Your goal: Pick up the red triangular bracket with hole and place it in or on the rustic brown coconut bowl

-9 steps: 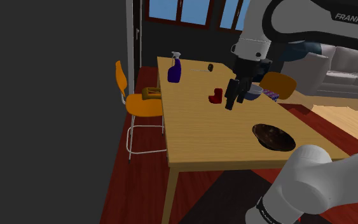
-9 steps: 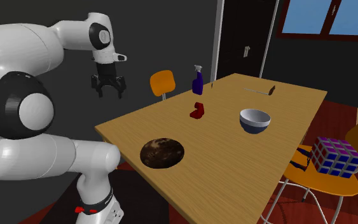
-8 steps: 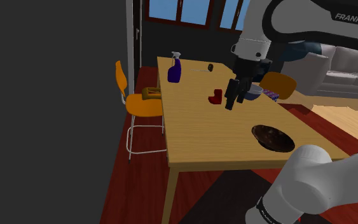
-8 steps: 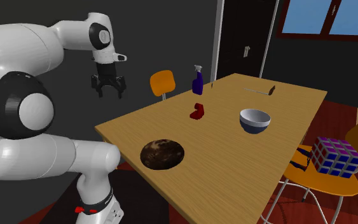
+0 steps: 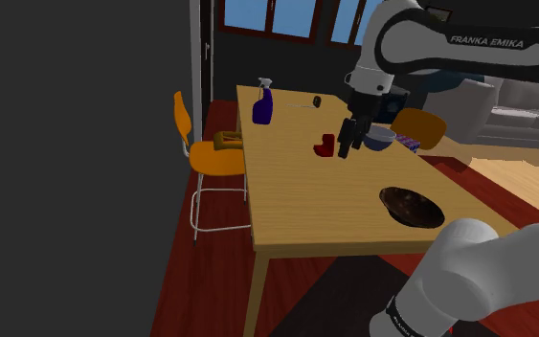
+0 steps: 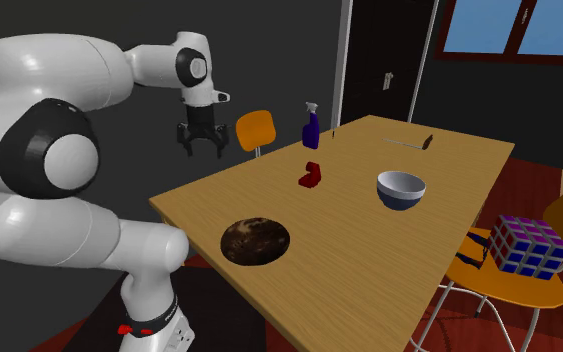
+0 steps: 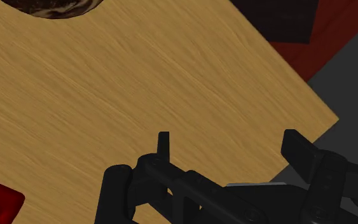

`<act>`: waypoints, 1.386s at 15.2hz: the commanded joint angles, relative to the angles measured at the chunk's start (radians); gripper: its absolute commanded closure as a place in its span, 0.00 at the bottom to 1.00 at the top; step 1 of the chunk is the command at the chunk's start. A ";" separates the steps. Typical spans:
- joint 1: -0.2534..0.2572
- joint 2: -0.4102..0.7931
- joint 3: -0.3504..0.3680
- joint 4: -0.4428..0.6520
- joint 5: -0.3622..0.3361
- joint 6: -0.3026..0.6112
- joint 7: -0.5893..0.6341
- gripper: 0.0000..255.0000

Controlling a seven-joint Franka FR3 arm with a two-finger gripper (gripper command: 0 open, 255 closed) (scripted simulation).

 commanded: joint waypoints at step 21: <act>-0.045 0.690 -0.366 0.433 0.058 0.307 -0.565 0.00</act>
